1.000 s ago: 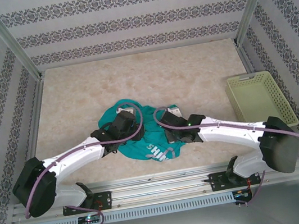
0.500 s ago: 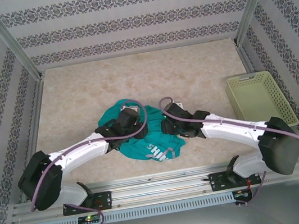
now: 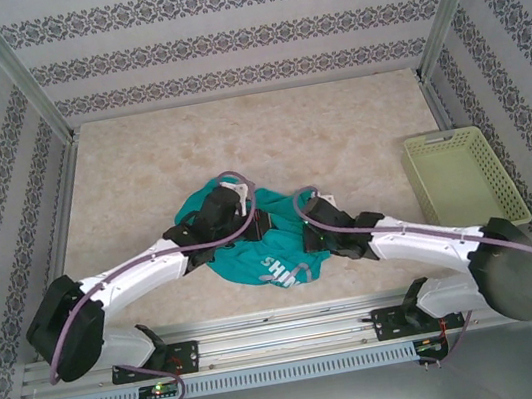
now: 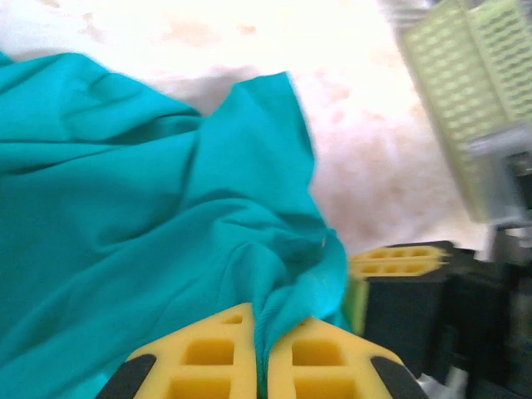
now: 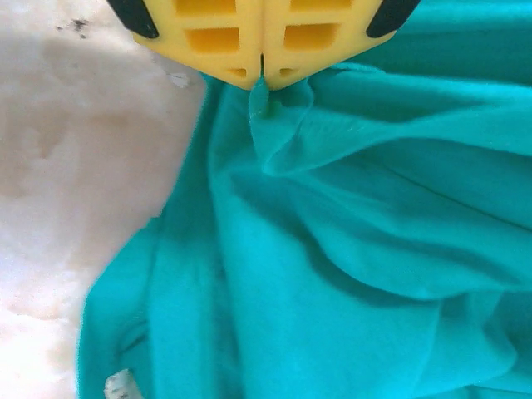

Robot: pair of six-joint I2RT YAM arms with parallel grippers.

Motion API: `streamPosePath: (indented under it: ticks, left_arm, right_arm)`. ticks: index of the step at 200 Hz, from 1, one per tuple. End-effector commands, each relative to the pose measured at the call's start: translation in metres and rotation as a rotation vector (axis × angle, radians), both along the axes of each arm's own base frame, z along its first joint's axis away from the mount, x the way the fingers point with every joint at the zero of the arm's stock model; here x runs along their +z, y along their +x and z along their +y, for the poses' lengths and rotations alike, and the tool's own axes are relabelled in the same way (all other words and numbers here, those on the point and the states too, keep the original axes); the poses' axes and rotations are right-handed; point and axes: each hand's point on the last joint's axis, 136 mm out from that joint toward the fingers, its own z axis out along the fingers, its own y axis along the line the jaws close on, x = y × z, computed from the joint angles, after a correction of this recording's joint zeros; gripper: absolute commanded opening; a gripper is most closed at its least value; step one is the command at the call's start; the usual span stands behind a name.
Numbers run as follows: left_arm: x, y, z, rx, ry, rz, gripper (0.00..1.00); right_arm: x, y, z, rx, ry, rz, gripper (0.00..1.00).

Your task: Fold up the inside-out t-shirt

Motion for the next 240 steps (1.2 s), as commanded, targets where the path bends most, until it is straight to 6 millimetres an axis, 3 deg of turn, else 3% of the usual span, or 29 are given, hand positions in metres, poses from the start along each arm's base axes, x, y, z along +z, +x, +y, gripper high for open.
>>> streamPosePath:
  ticks: [1, 28, 51, 76, 80, 128, 166, 192, 214, 240]
  left_arm:
    - [0.029, 0.003, -0.009, -0.023, -0.177, -0.03, 0.06]
    - [0.026, 0.002, -0.014, -0.047, -0.216, -0.014, 0.06]
    - [0.019, 0.004, -0.015, -0.046, -0.22, -0.001, 0.08]
    - [0.001, 0.013, -0.001, 0.015, -0.197, 0.034, 0.11]
    - [-0.002, 0.015, 0.002, 0.025, -0.2, 0.044, 0.12]
    - [-0.023, 0.028, 0.016, 0.085, -0.224, 0.103, 0.16]
    - [-0.026, 0.023, 0.026, 0.092, -0.133, 0.083, 0.38]
    - [-0.019, 0.011, 0.039, 0.094, 0.064, 0.008, 0.55]
    - [-0.01, 0.001, 0.05, 0.096, 0.22, -0.053, 0.63]
    - [-0.001, -0.005, 0.056, 0.097, 0.281, -0.097, 0.68]
  right_arm:
    - [-0.01, -0.003, -0.02, -0.016, -0.07, -0.056, 0.0]
    - [-0.002, -0.005, -0.014, 0.03, -0.03, -0.14, 0.0]
    - [0.019, -0.006, -0.003, 0.084, 0.044, -0.235, 0.0]
    - [0.049, -0.013, 0.006, 0.142, 0.191, -0.341, 0.0]
    - [0.041, -0.017, 0.002, 0.145, 0.186, -0.333, 0.0]
    - [0.051, -0.03, -0.011, 0.147, 0.298, -0.439, 0.0]
    - [0.064, -0.032, -0.007, 0.179, 0.335, -0.485, 0.0]
    - [0.079, -0.032, 0.004, 0.234, 0.351, -0.5, 0.0]
    - [0.095, -0.032, 0.015, 0.282, 0.368, -0.516, 0.0]
    - [0.122, -0.033, 0.029, 0.334, 0.413, -0.539, 0.0]
